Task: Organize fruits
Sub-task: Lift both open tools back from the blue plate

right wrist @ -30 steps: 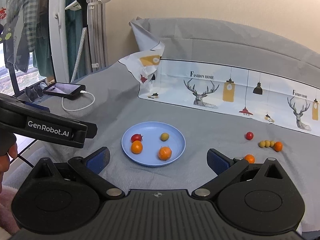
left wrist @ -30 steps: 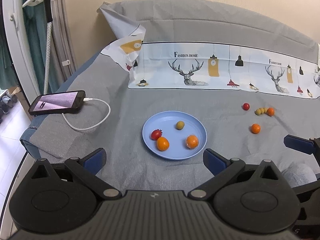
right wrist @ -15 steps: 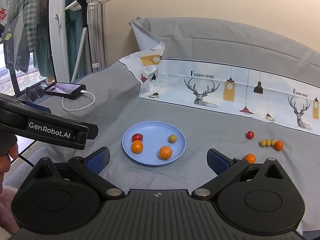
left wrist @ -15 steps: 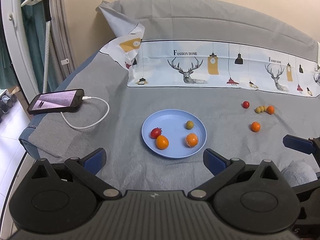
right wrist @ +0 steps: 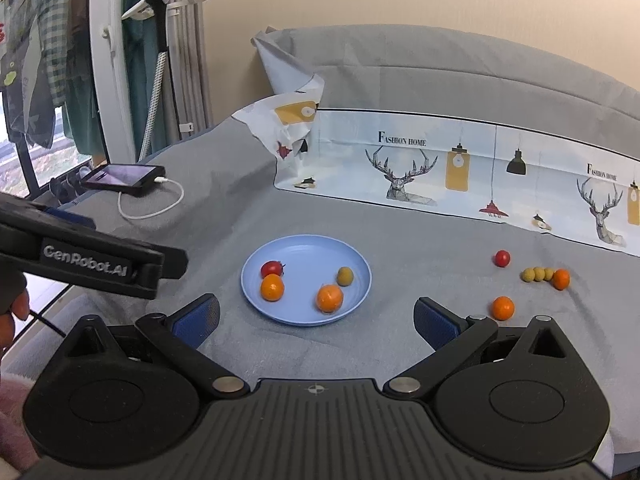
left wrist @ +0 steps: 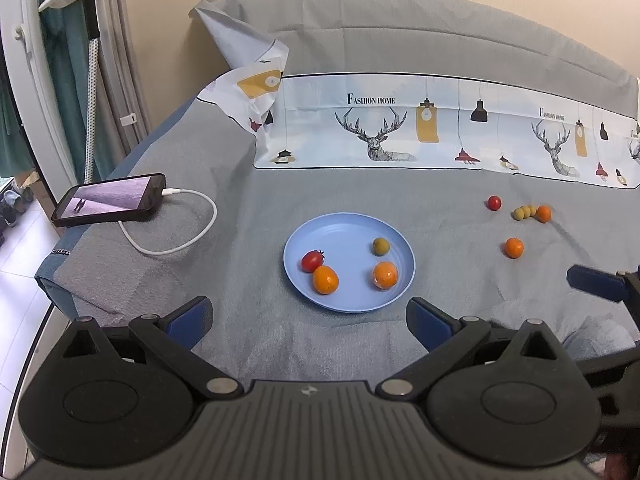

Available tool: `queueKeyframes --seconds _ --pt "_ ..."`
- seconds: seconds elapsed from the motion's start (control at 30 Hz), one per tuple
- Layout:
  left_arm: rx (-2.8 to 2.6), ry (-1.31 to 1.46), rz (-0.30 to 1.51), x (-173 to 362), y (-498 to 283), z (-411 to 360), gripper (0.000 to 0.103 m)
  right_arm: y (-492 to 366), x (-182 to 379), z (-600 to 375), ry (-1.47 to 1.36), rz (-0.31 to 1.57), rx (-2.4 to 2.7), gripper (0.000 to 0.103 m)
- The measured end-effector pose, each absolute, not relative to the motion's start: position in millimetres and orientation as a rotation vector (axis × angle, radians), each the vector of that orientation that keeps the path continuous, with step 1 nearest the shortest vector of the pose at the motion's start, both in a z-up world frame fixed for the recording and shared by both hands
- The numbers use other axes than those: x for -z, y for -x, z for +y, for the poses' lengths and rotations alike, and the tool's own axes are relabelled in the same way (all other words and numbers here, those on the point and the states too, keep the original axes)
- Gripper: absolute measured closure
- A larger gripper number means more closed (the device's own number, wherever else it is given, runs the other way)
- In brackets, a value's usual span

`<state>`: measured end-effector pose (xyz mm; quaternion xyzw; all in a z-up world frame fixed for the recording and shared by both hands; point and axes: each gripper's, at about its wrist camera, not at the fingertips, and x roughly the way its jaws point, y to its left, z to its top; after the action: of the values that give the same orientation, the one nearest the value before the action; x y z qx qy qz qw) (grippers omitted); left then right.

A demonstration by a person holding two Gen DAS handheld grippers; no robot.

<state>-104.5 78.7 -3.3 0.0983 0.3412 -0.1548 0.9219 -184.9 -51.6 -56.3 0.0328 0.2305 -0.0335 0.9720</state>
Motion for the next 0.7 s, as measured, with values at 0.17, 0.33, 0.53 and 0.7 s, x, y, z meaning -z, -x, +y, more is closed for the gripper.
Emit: queueKeyframes --seconds 0.17,0.33,0.53,0.7 --pt "0.311 -0.216 0.713 5.6 101.3 76.8 0.0 185.3 70.8 -86.2 -0.147 0.41 0.058 0.001" --pt "0.306 -0.243 0.722 7.9 96.9 69.8 0.0 188.1 99.6 -139.7 -0.332 0.44 0.111 0.001" --pt "0.319 -0.3 0.734 12.6 92.6 53.4 0.0 197.1 138.2 -208.7 -0.673 0.459 0.22 0.0" --pt "0.328 -0.372 0.725 15.3 91.1 32.3 0.0 198.9 168.7 -247.5 -0.834 0.421 0.233 0.0"
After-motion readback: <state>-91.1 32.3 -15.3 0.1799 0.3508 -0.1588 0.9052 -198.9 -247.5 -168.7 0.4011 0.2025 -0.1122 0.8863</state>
